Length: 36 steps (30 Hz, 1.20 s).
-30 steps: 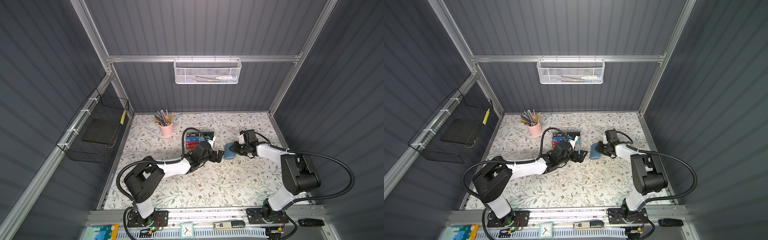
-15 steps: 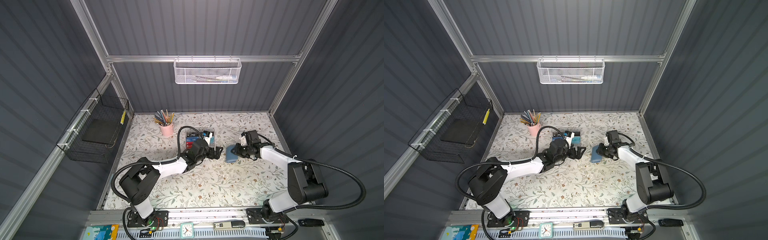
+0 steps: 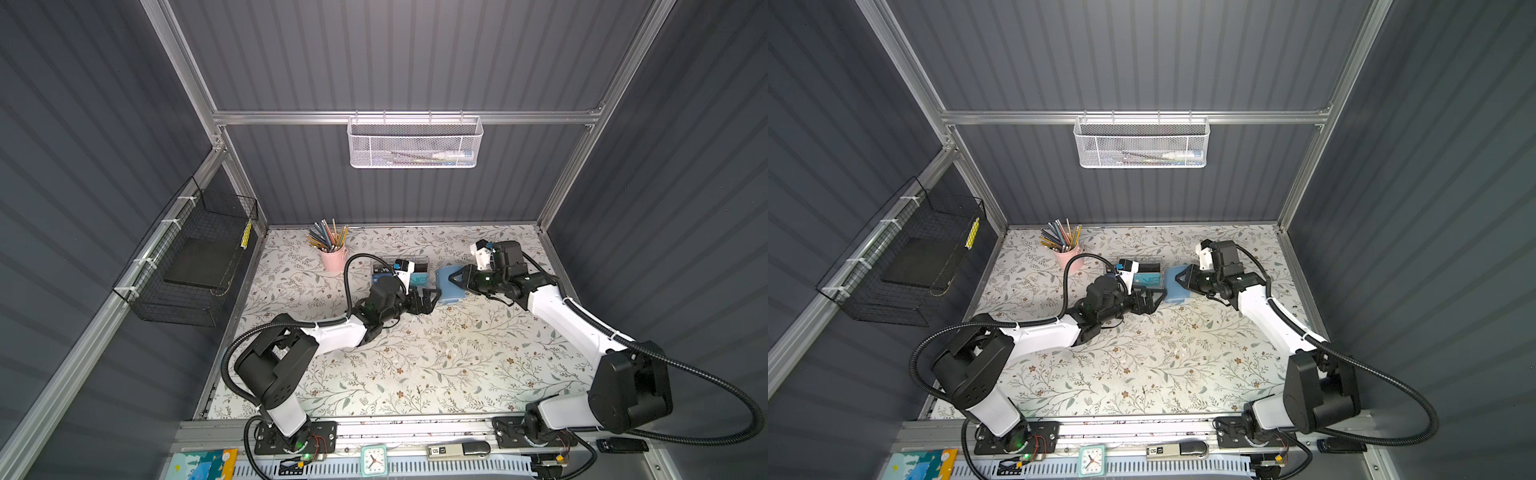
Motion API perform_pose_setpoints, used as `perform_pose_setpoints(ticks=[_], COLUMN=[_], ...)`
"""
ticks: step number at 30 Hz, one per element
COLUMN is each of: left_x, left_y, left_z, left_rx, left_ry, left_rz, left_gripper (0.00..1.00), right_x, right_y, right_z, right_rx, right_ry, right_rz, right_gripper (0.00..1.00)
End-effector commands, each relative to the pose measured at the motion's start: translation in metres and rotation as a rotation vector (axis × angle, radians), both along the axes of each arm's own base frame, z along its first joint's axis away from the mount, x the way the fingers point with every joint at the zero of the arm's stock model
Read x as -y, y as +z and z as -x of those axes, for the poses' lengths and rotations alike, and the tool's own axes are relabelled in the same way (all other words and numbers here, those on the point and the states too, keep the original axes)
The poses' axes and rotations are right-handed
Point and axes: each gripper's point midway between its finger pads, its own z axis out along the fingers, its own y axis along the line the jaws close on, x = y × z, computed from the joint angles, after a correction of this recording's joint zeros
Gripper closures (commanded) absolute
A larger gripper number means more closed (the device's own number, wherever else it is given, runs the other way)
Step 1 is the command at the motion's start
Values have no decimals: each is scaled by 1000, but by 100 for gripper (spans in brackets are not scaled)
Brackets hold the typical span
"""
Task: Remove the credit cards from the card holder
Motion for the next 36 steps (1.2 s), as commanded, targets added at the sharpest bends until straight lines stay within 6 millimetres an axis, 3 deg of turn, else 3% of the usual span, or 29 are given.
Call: perform_pose_setpoints(ticks=[1, 12, 22, 36], left_x=[4, 14, 13, 19], left_y=[39, 37, 30, 23], left_z=[9, 15, 11, 6], left_rx=[53, 26, -12, -54], left_ry=[-55, -116, -108, -134], left_rz=[134, 198, 213, 251], left_gripper=[0, 1, 8, 25], right_x=[-19, -32, -36, -40], right_y=[28, 26, 34, 27], right_z=[0, -4, -10, -8], right_rx=[47, 57, 88, 91], right_ry=[53, 73, 72, 91], right_rz=[-74, -113, -142, -140], right_gripper=[100, 100, 99, 98])
